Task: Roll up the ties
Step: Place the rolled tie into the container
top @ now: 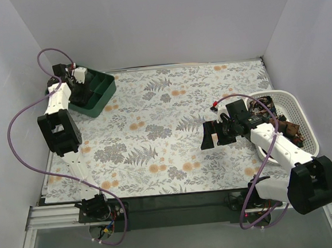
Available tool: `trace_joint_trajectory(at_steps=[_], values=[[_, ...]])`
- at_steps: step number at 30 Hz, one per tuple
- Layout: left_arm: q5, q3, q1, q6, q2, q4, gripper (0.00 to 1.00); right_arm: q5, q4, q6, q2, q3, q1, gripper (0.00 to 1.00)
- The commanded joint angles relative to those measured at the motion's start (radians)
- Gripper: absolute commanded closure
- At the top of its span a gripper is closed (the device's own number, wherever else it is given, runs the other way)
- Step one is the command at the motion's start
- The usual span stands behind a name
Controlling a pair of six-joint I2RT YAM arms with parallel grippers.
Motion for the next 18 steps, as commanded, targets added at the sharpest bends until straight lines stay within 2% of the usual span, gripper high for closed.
trace_joint_trajectory(at_steps=[1,16,18], values=[[0.011,0.036,-0.004,-0.012,-0.044,-0.027,0.5,-0.006,0.003,-0.007,-0.028,0.017,-0.003,0.09],[-0.01,0.047,-0.004,-0.067,-0.096,-0.039,0.47,-0.009,0.003,-0.004,-0.043,0.008,-0.003,0.09],[-0.012,0.047,-0.005,-0.072,-0.104,-0.039,0.4,-0.007,0.004,-0.004,-0.043,0.008,-0.005,0.09]])
